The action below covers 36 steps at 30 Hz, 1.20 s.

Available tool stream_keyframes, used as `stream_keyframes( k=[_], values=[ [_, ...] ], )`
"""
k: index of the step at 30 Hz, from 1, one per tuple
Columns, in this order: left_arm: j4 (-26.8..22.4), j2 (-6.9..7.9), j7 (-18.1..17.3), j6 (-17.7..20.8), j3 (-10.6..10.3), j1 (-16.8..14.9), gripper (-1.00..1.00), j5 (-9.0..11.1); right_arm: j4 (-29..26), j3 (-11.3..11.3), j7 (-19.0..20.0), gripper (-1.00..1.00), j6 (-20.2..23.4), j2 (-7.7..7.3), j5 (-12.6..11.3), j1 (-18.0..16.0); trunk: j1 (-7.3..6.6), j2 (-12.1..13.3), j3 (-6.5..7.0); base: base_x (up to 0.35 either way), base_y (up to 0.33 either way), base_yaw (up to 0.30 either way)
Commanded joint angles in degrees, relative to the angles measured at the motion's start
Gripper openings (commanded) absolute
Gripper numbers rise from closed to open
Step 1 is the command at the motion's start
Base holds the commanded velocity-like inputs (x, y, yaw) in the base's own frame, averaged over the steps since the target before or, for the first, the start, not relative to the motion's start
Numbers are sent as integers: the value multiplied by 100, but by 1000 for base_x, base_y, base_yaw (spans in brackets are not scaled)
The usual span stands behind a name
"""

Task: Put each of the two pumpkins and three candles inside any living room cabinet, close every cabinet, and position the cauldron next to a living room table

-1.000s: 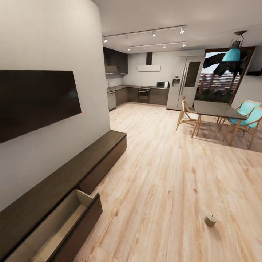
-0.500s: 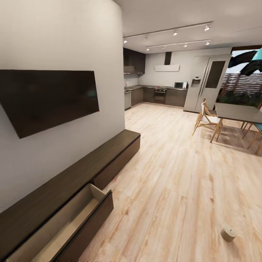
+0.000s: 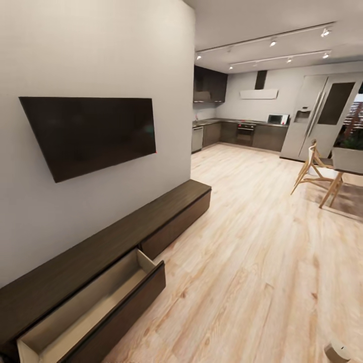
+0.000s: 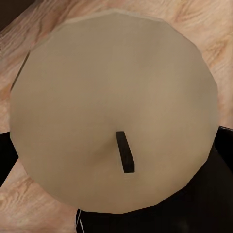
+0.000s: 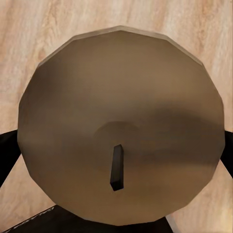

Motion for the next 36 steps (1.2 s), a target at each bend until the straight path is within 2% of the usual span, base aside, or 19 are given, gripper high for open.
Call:
stream_keyframes(
  k=[1, 23, 36],
  values=[
    [1, -2, 45, -12, -48, -2, -100, 12, 17, 49, -16, -100, -21, 4, -15, -8, 2, -6, -8, 68, -84, 289],
    [-2, -104, 45, -12, -48, -3, -100, 12, 22, 49, -16, -100, -21, 30, -14, -8, 2, -6, -8, 8, -9, 289],
    [-7, -79, 49, -4, -33, -4, -100, 76, 21, 49, -16, -100, -21, 30, -14, -8, 2, -6, -8, 0, 0, 289]
  ],
)
